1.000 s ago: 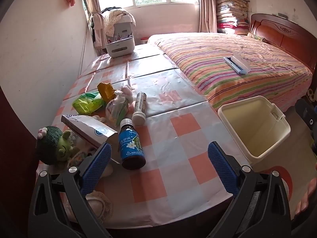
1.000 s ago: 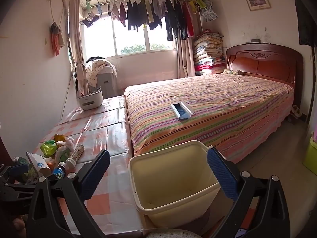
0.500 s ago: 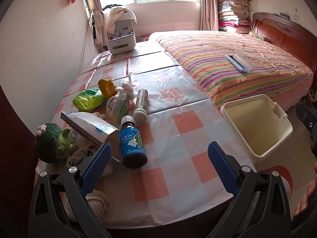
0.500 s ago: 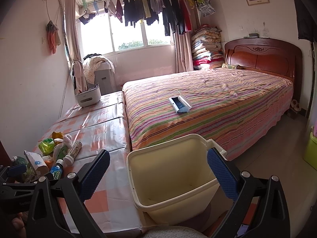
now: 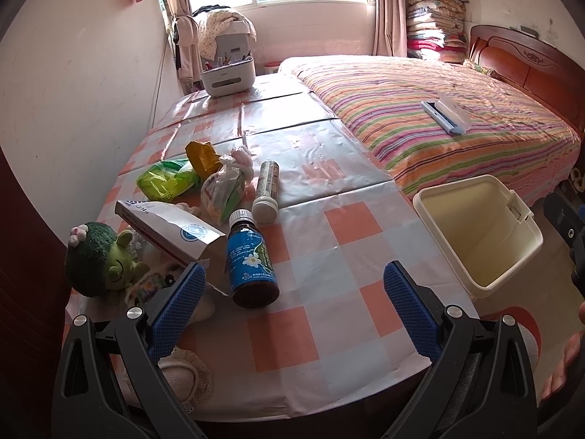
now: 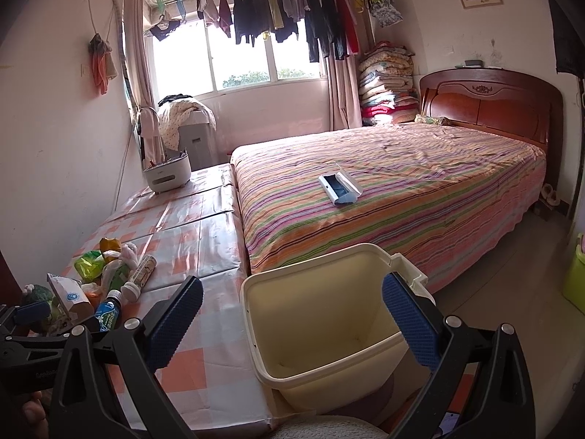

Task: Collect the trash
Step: 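Move both tools toward the cluttered table beside the cream bin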

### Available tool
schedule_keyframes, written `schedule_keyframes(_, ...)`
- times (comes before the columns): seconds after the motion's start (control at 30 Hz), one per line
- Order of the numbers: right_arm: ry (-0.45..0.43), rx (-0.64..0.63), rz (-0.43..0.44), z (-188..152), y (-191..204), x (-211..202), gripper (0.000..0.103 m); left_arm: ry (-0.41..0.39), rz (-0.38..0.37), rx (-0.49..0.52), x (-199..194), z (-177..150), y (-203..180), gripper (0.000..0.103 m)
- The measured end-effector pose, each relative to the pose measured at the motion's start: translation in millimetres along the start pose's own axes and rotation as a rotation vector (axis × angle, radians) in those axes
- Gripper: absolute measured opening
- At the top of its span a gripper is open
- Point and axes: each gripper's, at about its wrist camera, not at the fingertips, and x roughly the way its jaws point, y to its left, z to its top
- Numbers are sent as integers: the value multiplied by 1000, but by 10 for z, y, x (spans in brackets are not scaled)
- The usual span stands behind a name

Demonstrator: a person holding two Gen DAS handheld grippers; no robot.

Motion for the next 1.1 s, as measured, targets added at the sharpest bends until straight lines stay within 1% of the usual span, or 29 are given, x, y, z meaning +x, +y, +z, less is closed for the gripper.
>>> schedule_keyframes(0.2, 21, 2, 13, -25, 29, 36, 96, 3, 7, -13, -5, -20, 50, 97)
schedule_keyframes(0.7, 19, -11, 19, 14, 87, 16, 96, 8, 0, -22, -6, -31, 84, 97)
schedule_keyframes(0.93, 31, -25, 28, 44, 147, 35, 96, -6, 10, -36, -64, -6, 158, 97)
schedule_keyframes(1.1, 44, -31, 32, 6, 174, 69, 96, -24, 18, -56, -142, 8, 249, 97)
